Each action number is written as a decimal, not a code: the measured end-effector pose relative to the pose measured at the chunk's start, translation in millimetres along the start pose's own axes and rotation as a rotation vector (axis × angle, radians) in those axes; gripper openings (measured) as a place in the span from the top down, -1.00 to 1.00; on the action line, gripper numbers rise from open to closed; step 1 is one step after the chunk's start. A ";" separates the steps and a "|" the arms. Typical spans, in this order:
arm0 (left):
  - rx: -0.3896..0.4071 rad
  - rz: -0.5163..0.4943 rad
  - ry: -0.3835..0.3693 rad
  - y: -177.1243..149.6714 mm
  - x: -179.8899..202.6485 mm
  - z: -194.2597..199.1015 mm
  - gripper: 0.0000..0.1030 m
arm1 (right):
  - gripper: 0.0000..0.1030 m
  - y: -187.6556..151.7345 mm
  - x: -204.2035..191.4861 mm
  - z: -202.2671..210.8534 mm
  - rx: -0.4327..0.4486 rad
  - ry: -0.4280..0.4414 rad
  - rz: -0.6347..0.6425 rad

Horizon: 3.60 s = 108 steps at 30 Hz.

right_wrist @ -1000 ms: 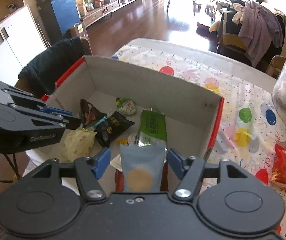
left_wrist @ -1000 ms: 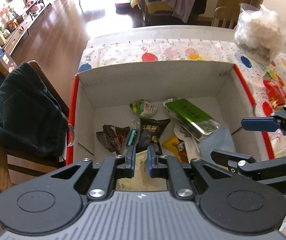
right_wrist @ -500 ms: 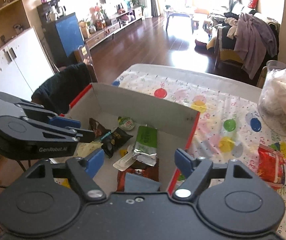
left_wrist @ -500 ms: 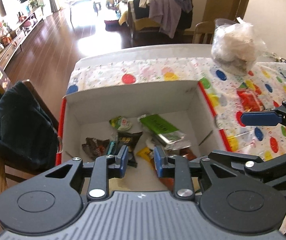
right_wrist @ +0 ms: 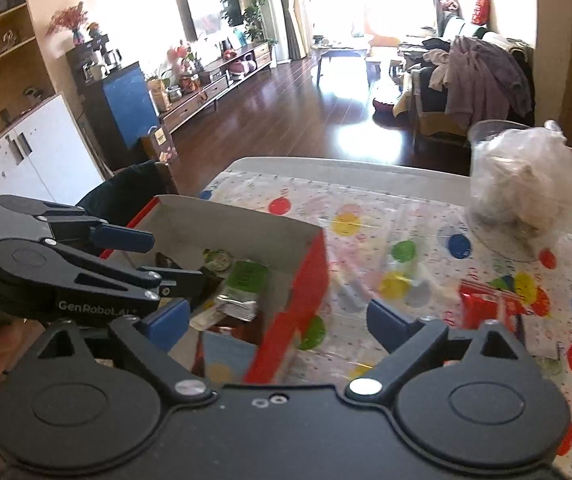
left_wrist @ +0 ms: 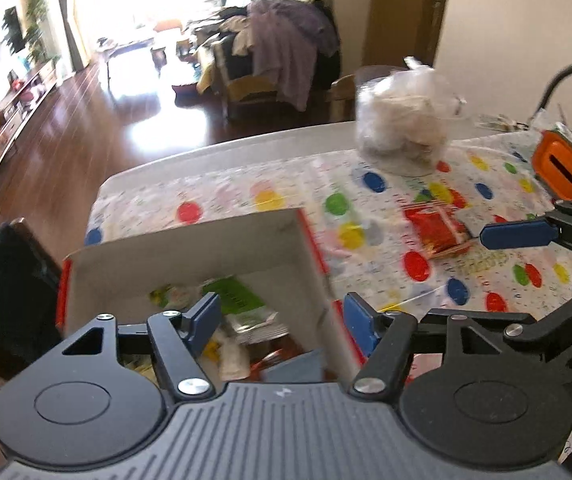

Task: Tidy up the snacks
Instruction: 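Move both tools back to the red chip bag and white packet, then grasp the red chip bag with the left tool while the right tool grasps the white packet, then carry the red chip bag and white packet over the red box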

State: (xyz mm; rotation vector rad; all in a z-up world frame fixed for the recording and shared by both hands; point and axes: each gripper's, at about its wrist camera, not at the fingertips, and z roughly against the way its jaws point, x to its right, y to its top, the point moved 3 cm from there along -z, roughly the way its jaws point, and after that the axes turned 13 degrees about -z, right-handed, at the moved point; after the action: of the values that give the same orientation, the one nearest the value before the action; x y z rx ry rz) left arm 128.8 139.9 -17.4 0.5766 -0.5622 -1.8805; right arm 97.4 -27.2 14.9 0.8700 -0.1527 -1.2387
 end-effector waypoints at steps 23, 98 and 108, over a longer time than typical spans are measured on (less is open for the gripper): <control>-0.002 0.041 -0.093 89.1 156.3 -95.8 -0.61 | -1.00 -12.0 206.3 39.5 -0.043 -0.102 0.039; -0.298 0.183 -0.068 84.1 170.6 -226.7 -0.39 | 0.08 -27.0 272.0 -56.9 -0.130 -0.183 0.039; -0.244 0.193 -0.069 68.3 156.2 -153.0 -0.39 | 0.08 -23.1 223.5 -5.8 -0.062 -0.186 -0.012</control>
State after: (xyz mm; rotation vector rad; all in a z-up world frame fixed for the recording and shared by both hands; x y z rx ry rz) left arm 218.7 -47.2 -114.5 0.2882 -0.4084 -1.7576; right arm 163.6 -219.7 -80.5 0.7020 -0.2570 -1.3280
